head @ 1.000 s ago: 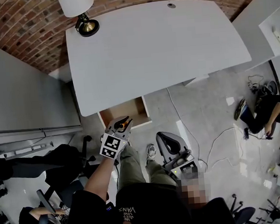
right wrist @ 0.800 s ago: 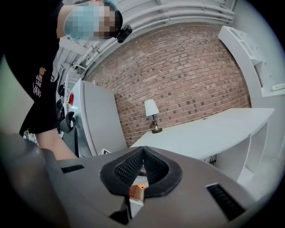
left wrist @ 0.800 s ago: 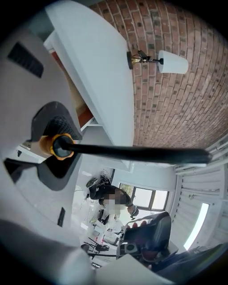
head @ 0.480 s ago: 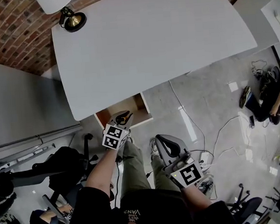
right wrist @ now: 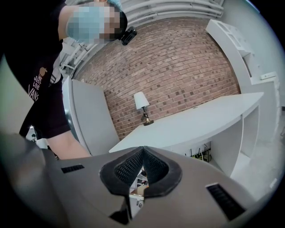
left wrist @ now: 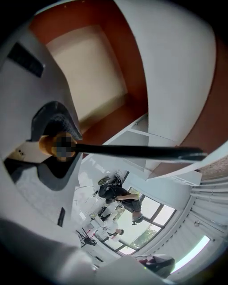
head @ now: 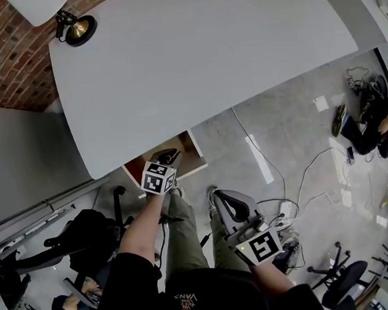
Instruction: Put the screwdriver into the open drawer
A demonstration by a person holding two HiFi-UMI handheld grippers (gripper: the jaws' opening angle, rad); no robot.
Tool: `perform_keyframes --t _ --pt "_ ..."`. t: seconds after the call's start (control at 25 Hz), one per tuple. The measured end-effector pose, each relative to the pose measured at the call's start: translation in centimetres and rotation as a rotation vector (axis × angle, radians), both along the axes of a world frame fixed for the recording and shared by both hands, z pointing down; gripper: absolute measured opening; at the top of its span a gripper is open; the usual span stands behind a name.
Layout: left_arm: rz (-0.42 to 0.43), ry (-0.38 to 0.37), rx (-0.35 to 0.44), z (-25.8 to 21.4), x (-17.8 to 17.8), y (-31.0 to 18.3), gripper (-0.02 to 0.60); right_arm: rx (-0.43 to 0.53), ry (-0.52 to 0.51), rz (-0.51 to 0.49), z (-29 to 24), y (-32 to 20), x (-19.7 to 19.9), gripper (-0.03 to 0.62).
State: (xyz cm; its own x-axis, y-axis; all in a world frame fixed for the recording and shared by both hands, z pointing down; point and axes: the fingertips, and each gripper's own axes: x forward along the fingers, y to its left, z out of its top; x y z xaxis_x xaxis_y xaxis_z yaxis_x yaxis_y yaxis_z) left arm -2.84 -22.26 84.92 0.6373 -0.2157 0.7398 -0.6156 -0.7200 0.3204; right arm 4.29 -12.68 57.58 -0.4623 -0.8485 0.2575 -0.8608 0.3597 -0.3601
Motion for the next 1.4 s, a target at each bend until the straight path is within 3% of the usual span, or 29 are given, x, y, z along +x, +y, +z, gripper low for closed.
perform_keyframes --t 0.36,0.76,1.4 --pt "0.018 -0.066 -0.083 4.7 1.1 -1.0 0.066 -0.025 -0.017 0.026 2.1 -0.3 1.2 -0.002" --pt "-0.004 -0.128 -0.321 8.1 1.1 -1.1 0.067 -0.056 -0.03 0.038 3.7 0.0 1.4 -0.002" --pt "0.011 -0.205 -0.354 10.2 -0.1 -1.3 0.085 -0.081 -0.021 0.023 4.6 -0.5 1.3 -0.002"
